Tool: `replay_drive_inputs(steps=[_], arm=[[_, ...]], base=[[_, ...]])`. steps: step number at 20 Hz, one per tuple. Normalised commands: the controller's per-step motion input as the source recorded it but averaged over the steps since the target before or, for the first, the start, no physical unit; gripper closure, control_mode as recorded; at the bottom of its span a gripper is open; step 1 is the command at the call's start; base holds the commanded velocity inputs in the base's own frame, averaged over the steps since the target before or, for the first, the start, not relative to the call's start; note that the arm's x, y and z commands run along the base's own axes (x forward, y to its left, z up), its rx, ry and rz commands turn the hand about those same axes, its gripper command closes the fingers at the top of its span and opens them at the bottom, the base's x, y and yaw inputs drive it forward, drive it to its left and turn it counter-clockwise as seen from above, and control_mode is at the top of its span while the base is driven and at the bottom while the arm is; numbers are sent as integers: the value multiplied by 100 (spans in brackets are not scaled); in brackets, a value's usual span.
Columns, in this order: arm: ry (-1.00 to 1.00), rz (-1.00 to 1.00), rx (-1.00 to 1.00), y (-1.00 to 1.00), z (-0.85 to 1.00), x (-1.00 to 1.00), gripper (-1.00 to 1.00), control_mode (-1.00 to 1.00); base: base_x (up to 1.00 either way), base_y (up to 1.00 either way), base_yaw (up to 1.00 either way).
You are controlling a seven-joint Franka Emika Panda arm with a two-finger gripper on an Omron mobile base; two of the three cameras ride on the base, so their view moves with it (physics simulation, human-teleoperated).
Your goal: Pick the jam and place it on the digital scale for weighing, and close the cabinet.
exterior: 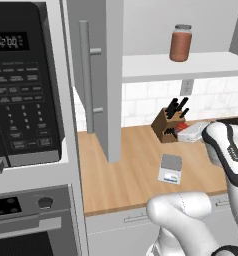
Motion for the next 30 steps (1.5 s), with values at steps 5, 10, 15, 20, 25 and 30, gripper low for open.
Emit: replay_drive_inputs(steps=[5,10,15,20,25,30], arm=[[18,17,0,-38,-45,29,100,-100],[9,18,0,-22,-41,25,100,-100],[-5,12,0,-6,-34,12,100,-100],[-7,8,-5,14,-31,0,100,-100],[4,10,-12,31,-19,-4,100,-100],[4,13,-4,1,-24,-1,100,-100]], base=[[0,0,0],[0,0,0],[0,0,0],[0,0,0],[0,0,0],[0,0,0]])
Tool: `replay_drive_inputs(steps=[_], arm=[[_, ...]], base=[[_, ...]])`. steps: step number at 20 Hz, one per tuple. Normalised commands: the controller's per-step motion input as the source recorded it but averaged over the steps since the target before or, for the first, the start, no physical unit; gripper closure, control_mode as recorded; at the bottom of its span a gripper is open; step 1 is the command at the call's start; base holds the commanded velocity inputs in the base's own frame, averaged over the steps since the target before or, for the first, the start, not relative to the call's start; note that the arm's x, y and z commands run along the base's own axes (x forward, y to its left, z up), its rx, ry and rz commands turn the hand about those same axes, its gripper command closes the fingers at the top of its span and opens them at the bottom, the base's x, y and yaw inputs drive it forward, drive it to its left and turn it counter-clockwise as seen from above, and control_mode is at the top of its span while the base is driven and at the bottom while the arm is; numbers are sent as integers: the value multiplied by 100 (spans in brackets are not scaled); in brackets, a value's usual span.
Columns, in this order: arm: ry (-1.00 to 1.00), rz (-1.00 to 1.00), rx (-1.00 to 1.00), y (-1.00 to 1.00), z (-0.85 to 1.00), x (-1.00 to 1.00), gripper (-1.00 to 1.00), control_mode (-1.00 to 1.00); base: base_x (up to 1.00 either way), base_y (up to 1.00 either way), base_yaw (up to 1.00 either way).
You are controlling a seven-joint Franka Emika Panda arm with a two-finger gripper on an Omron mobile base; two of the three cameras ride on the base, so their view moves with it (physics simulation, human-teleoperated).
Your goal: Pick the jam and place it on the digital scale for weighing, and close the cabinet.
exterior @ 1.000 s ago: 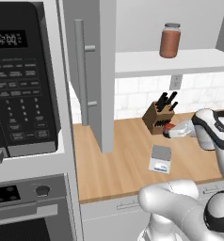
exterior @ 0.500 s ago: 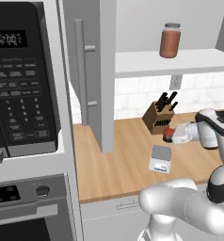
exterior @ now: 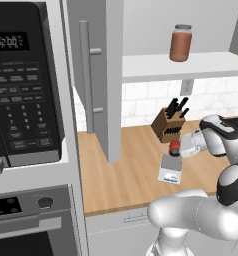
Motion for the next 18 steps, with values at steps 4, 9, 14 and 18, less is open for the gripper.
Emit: replay_drive_inputs(steps=[4,9,14,18], arm=[[0,14,0,0,-31,-10,100,-100],[0,10,0,0,-36,-3,100,-100],[0,7,0,0,-36,0,100,-100],[0,1,0,0,-22,0,100,-100]], base=[[0,0,0],[0,0,0],[0,0,0],[0,0,0]])
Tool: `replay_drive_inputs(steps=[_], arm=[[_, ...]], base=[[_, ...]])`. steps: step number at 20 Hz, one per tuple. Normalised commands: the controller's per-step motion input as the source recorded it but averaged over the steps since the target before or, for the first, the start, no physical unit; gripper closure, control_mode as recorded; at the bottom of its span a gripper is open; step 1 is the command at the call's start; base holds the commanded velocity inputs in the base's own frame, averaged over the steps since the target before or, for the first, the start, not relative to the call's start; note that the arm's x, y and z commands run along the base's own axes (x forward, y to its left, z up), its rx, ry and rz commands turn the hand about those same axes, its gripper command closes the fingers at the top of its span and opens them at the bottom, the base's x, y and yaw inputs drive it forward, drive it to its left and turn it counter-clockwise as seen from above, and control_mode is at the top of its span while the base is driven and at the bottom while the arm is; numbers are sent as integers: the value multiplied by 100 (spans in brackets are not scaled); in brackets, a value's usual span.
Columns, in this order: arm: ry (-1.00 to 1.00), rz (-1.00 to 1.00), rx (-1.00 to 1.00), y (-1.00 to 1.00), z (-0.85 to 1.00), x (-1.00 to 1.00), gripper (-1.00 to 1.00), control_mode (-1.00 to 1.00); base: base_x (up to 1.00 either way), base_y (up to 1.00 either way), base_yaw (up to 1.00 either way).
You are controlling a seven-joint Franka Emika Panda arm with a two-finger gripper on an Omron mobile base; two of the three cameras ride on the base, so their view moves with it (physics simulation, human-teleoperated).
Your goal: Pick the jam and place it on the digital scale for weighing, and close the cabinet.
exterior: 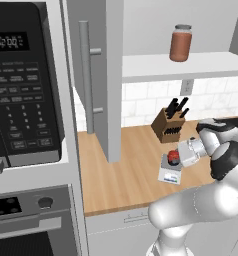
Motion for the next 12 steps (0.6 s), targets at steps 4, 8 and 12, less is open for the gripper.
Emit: replay_drive_inputs(steps=[4,8,12], arm=[[0,0,0,0,-27,0,100,-100],[0,0,0,1,-17,-8,-100,-100],[0,0,0,0,-1,-5,-100,-100]], base=[[0,0,0],[0,0,0],[0,0,0]])
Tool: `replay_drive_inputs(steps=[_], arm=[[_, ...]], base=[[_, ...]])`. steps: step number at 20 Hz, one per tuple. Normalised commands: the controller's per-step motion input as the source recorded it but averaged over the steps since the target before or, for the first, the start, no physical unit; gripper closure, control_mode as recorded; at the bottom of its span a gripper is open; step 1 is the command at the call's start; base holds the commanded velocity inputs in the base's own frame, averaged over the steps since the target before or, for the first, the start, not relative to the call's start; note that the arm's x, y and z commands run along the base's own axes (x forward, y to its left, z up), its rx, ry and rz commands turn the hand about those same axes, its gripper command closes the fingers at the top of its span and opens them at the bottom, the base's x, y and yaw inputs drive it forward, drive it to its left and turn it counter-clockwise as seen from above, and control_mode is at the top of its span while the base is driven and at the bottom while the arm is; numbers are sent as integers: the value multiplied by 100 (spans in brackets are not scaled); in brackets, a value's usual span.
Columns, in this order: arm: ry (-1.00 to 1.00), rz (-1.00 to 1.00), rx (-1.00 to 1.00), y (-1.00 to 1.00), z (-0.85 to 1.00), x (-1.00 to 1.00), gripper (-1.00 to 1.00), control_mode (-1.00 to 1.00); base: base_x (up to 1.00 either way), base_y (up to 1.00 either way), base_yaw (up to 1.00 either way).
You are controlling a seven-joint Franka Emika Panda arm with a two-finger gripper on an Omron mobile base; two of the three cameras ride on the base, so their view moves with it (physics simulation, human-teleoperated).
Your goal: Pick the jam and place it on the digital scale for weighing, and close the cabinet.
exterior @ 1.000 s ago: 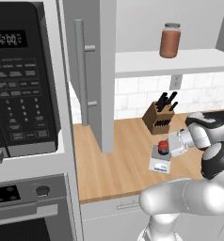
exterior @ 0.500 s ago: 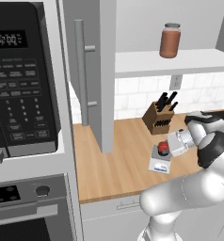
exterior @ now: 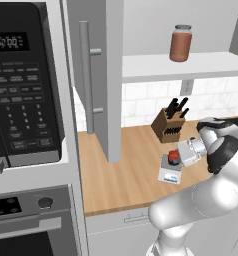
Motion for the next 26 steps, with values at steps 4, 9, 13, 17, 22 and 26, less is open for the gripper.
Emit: replay_drive_inputs(steps=[4,9,13,17,22,26], arm=[[0,0,0,0,0,-5,-100,-100],[-1,0,1,-1,0,-9,-100,-100],[-8,0,3,0,10,-20,-100,-100],[-4,0,1,0,20,-8,-100,-100],[-3,1,1,3,26,0,-100,-100],[-16,4,15,1,57,-34,-100,-100]], base=[[0,0,0],[0,0,0],[0,0,0],[0,0,0],[0,0,0],[0,0,0]])
